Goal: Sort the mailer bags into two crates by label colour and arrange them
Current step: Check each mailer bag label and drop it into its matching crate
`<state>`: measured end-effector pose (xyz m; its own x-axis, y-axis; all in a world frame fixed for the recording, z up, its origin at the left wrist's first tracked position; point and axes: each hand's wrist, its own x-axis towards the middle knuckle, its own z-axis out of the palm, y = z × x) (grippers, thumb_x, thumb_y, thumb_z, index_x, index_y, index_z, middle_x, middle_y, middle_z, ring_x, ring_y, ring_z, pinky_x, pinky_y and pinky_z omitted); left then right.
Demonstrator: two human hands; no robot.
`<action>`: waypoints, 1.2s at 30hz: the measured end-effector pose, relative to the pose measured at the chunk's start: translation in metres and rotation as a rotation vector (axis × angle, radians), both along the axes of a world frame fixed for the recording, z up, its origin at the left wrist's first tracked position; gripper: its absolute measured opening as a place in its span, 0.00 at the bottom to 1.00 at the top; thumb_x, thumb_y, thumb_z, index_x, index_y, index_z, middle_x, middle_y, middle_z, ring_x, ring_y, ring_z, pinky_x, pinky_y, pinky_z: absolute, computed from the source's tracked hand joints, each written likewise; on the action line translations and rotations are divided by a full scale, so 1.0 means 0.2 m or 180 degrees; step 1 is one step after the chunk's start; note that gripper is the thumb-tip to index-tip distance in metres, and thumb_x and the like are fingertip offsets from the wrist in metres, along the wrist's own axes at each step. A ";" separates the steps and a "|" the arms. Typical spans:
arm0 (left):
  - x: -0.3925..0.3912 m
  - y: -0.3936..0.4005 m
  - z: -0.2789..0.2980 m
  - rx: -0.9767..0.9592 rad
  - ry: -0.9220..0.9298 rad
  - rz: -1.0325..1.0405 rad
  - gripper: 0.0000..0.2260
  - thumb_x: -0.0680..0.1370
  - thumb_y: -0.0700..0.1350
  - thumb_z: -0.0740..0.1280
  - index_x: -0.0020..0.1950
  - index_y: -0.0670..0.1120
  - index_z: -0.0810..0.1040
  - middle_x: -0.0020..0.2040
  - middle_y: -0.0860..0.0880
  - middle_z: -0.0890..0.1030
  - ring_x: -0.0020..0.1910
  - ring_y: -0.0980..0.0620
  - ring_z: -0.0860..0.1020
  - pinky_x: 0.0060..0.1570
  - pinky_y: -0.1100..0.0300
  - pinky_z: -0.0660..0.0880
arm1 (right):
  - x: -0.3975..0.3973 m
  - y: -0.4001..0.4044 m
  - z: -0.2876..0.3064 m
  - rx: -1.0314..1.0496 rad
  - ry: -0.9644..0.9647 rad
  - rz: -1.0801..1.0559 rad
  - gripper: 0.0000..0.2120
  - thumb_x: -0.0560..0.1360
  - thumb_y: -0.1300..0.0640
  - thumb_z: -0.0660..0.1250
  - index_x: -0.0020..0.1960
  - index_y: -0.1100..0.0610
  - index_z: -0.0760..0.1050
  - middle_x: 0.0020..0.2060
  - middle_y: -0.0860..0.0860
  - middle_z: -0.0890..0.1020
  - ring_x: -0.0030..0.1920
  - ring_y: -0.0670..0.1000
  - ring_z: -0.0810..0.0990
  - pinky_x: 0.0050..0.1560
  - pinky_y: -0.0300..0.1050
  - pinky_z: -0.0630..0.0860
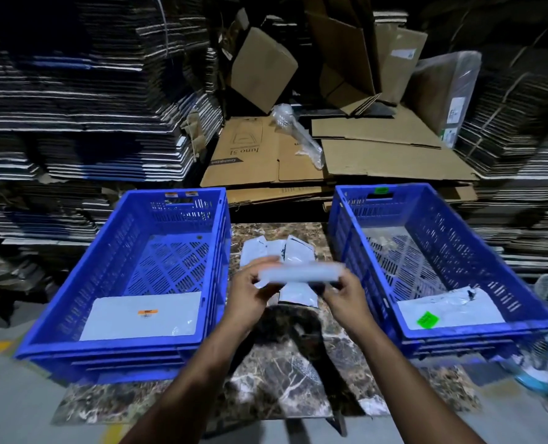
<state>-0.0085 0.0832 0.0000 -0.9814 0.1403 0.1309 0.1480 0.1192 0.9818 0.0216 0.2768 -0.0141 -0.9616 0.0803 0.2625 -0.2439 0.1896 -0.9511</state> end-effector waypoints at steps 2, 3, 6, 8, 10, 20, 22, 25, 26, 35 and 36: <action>0.01 -0.03 0.01 0.0210 -0.0205 0.0024 0.10 0.74 0.42 0.72 0.51 0.55 0.86 0.65 0.51 0.78 0.64 0.56 0.77 0.56 0.62 0.75 | -0.03 0.02 -0.02 0.0280 0.0212 -0.0383 0.22 0.70 0.65 0.77 0.46 0.36 0.83 0.64 0.43 0.75 0.68 0.48 0.73 0.66 0.62 0.72; 0.02 -0.04 0.02 0.0571 -0.0522 0.0066 0.09 0.77 0.42 0.69 0.53 0.53 0.85 0.66 0.48 0.77 0.63 0.52 0.78 0.55 0.59 0.76 | -0.04 0.03 -0.02 0.0252 0.0259 -0.0461 0.18 0.68 0.62 0.80 0.44 0.38 0.83 0.66 0.45 0.72 0.70 0.50 0.70 0.66 0.61 0.72; 0.06 -0.07 0.02 0.1294 -0.1171 -0.0440 0.14 0.81 0.48 0.64 0.65 0.49 0.77 0.64 0.41 0.80 0.60 0.42 0.80 0.55 0.46 0.78 | -0.02 0.02 0.02 0.0056 0.0324 -0.0411 0.06 0.66 0.50 0.79 0.41 0.42 0.85 0.70 0.48 0.66 0.72 0.50 0.68 0.66 0.54 0.74; 0.10 -0.08 0.04 0.1004 -0.1120 -0.0754 0.16 0.80 0.43 0.67 0.67 0.51 0.76 0.62 0.46 0.82 0.60 0.48 0.80 0.58 0.50 0.78 | 0.00 0.02 0.02 0.0177 0.0362 -0.0324 0.04 0.69 0.51 0.77 0.43 0.46 0.86 0.71 0.50 0.67 0.72 0.51 0.69 0.66 0.52 0.75; 0.13 -0.07 0.05 0.0658 -0.0765 -0.0684 0.21 0.77 0.34 0.69 0.67 0.51 0.77 0.61 0.57 0.80 0.60 0.64 0.78 0.55 0.65 0.77 | 0.03 0.01 0.02 0.0012 0.0171 -0.0292 0.07 0.76 0.60 0.72 0.49 0.50 0.86 0.71 0.49 0.70 0.71 0.51 0.71 0.63 0.49 0.78; 0.20 -0.03 0.03 0.0403 -0.0217 -0.0262 0.22 0.75 0.30 0.70 0.67 0.47 0.75 0.67 0.61 0.74 0.60 0.73 0.74 0.53 0.77 0.71 | 0.21 -0.03 0.01 -0.0341 -0.0197 -0.0134 0.19 0.77 0.62 0.72 0.63 0.45 0.78 0.63 0.39 0.79 0.66 0.42 0.76 0.66 0.53 0.74; 0.21 0.00 0.02 0.0475 -0.0217 -0.0309 0.23 0.75 0.30 0.70 0.67 0.46 0.75 0.64 0.63 0.77 0.59 0.67 0.78 0.51 0.74 0.73 | 0.21 -0.02 0.01 -0.0335 -0.0193 -0.0200 0.19 0.76 0.62 0.72 0.63 0.45 0.78 0.63 0.39 0.79 0.67 0.42 0.74 0.68 0.55 0.73; 0.22 0.08 0.03 0.0440 -0.0191 -0.0402 0.23 0.75 0.30 0.70 0.67 0.47 0.74 0.59 0.67 0.79 0.53 0.67 0.81 0.49 0.74 0.74 | 0.21 0.03 0.00 -0.0368 -0.0162 -0.0241 0.22 0.76 0.60 0.72 0.66 0.44 0.75 0.65 0.39 0.77 0.68 0.42 0.73 0.66 0.52 0.75; 0.21 0.10 0.02 0.0432 -0.0158 -0.0414 0.24 0.75 0.30 0.70 0.67 0.48 0.73 0.61 0.64 0.78 0.54 0.65 0.81 0.49 0.73 0.75 | 0.21 0.05 0.01 -0.0378 -0.0124 -0.0228 0.24 0.77 0.61 0.71 0.69 0.44 0.72 0.66 0.40 0.76 0.68 0.43 0.74 0.64 0.51 0.77; 0.02 0.47 -0.10 -0.0605 0.0063 -0.0844 0.31 0.80 0.47 0.69 0.76 0.62 0.57 0.74 0.55 0.68 0.72 0.58 0.68 0.62 0.53 0.74 | 0.04 0.80 0.19 0.1244 0.0180 -0.1168 0.15 0.80 0.61 0.63 0.64 0.49 0.74 0.53 0.44 0.82 0.52 0.49 0.81 0.49 0.51 0.78; 0.00 0.52 -0.12 -0.0864 0.0156 -0.0879 0.29 0.80 0.48 0.68 0.77 0.59 0.57 0.76 0.54 0.66 0.74 0.56 0.66 0.65 0.52 0.72 | 0.01 0.90 0.20 0.1505 0.0103 -0.1248 0.15 0.79 0.63 0.63 0.62 0.49 0.76 0.51 0.45 0.82 0.52 0.50 0.81 0.46 0.48 0.75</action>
<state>-0.0092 0.1875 -0.0233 -0.8954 0.4343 0.0985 0.2568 0.3229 0.9109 0.0242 0.4573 0.0264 -0.8750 0.2940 0.3847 -0.0980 0.6705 -0.7354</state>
